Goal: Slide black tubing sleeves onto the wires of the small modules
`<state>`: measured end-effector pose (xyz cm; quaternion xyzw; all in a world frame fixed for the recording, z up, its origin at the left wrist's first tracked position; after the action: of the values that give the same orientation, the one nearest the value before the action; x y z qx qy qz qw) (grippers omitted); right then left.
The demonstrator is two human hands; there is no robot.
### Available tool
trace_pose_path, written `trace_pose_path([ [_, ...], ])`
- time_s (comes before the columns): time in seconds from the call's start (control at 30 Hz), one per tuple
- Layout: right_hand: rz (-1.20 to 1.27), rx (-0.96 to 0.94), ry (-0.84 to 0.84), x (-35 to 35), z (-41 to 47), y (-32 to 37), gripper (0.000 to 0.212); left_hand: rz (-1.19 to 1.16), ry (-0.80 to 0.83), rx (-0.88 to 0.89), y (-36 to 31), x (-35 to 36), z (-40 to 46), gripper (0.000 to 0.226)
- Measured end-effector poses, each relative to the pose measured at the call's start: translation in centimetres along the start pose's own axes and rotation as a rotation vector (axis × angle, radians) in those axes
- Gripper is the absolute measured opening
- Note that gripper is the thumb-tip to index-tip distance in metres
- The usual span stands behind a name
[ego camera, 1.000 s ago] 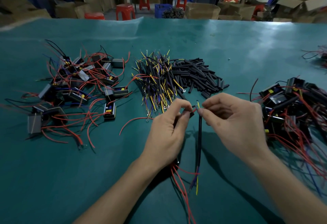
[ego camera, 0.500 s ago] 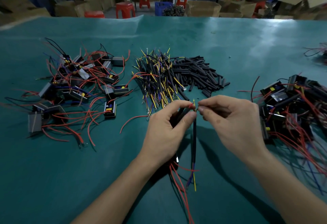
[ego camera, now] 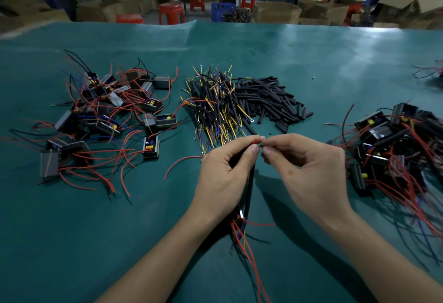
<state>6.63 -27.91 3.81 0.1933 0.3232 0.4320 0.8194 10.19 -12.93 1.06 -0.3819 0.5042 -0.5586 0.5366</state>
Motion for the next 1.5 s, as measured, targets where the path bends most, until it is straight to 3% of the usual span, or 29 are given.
trace_pose_path([
  [0.3,-0.084,-0.142,0.064,-0.4,0.6,0.4,0.005,0.117,0.037,-0.029,-0.2,0.1,0.0,0.02],
  [0.63,-0.194,-0.218,0.112,-0.8,0.9,0.6,0.012,0.212,0.006,0.028,-0.3,0.2,-0.4,0.015],
  [0.8,-0.107,-0.015,0.075,-0.6,0.8,0.1,0.017,0.231,-0.017,0.039,-0.2,0.1,-0.4,0.009],
  [1.03,0.184,0.345,0.111,-0.6,0.9,-1.1,0.017,0.212,-0.045,0.04,-0.5,0.1,-0.5,0.007],
  [1.33,0.657,0.881,0.034,-0.5,0.4,-1.6,0.013,0.239,-0.034,0.08,-0.6,0.2,-1.0,0.011],
  [1.43,0.679,0.884,0.02,-0.2,0.2,-1.4,0.018,0.245,-0.035,0.076,-0.4,0.2,-0.9,0.01],
  [1.5,0.543,0.701,0.05,-0.4,0.4,-1.2,0.019,0.239,-0.047,0.065,-0.3,0.1,-0.8,0.01],
])
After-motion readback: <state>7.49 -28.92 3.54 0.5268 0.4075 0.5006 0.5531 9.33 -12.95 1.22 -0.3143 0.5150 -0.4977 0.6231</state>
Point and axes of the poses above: each hand's wrist, its own z-axis towards the middle knuckle, its own x-axis out of the palm, y = z × x, the point moved 3 cm from there along z, towards the middle knuckle, and after that the axes turned 11 degrees about -x, right-handed, at the moved point
